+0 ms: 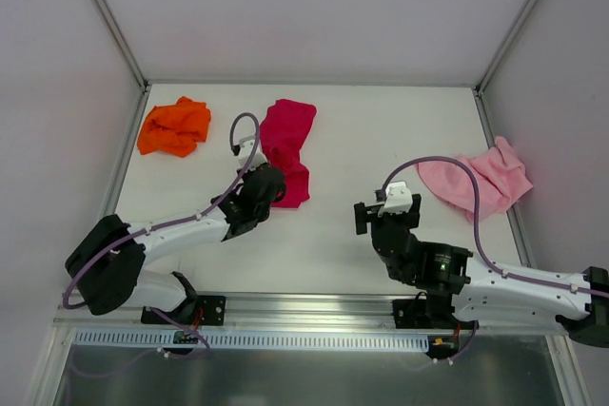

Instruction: Fold and stack the t-shirts

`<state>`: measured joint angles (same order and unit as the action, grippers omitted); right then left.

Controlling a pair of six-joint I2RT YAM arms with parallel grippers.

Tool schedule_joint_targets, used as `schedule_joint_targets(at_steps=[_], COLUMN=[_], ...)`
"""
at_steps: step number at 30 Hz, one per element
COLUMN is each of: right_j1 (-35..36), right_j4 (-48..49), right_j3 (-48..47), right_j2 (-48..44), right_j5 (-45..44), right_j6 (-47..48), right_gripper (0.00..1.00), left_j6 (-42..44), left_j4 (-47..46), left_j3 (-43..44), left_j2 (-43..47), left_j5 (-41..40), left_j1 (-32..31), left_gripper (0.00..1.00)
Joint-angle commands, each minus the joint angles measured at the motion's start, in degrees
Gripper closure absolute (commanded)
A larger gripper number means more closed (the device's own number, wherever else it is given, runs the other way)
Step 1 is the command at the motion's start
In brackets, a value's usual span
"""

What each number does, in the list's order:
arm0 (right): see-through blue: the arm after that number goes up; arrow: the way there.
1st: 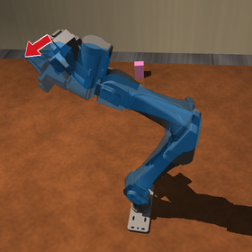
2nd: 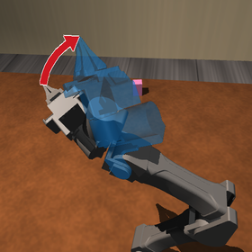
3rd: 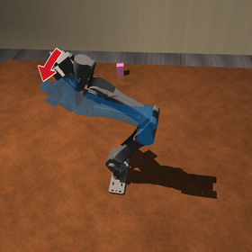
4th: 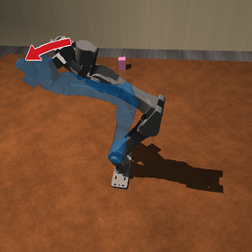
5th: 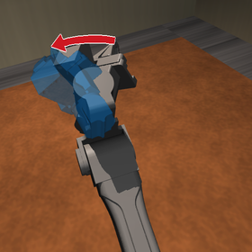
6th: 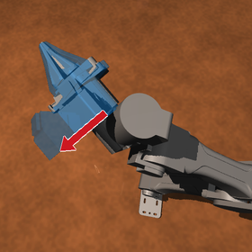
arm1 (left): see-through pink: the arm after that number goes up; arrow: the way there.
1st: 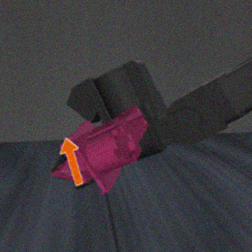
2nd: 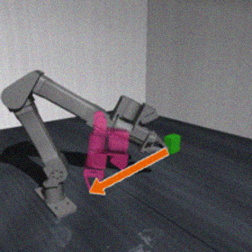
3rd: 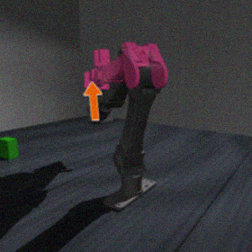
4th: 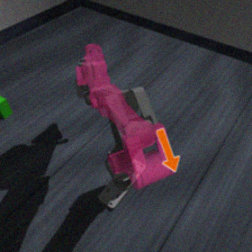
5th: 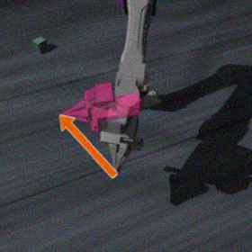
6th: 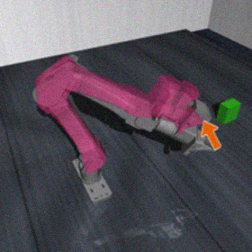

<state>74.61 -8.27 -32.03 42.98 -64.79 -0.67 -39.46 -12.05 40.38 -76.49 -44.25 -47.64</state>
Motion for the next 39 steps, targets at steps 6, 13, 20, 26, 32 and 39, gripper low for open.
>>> schedule_joint_targets(at_steps=[6,13,20,26,32,39], right_j1=[0.2,0.3,0.2,0.2,0.2,0.2], right_j4=[1.5,1.1,1.1,1.1,1.4,1.5], right_j3=[-0.4,-0.4,0.0,-0.1,0.0,-0.5], right_j2=[-0.3,-0.2,1.1,1.2,1.3,2.5], right_j5=[-3.1,-2.4,-0.9,-1.6,-0.9,0.7], right_j6=[-2.3,-2.4,-2.0,-1.5,-1.3,-0.6], right_gripper=[0.13,0.12,0.12,0.12,0.12,0.13], left_j6=[-4.0,-2.1,3.7,4.9,6.6,10.6], left_j4=[-0.1,0.5,0.5,3.6,4.0,7.4], left_j3=[1.6,8.5,16.1,20.6,22.6,34.7], left_j2=[-7.7,-16.1,-22.4,-25.3,-25.5,-31.3], left_j5=[2.6,2.2,0.3,-0.2,1.4,7.4], left_j1=[-3.4,-3.4,-2.6,0.2,3.6,9.2], left_gripper=[1.0,1.0,1.0,1.0,1.0,1.0])
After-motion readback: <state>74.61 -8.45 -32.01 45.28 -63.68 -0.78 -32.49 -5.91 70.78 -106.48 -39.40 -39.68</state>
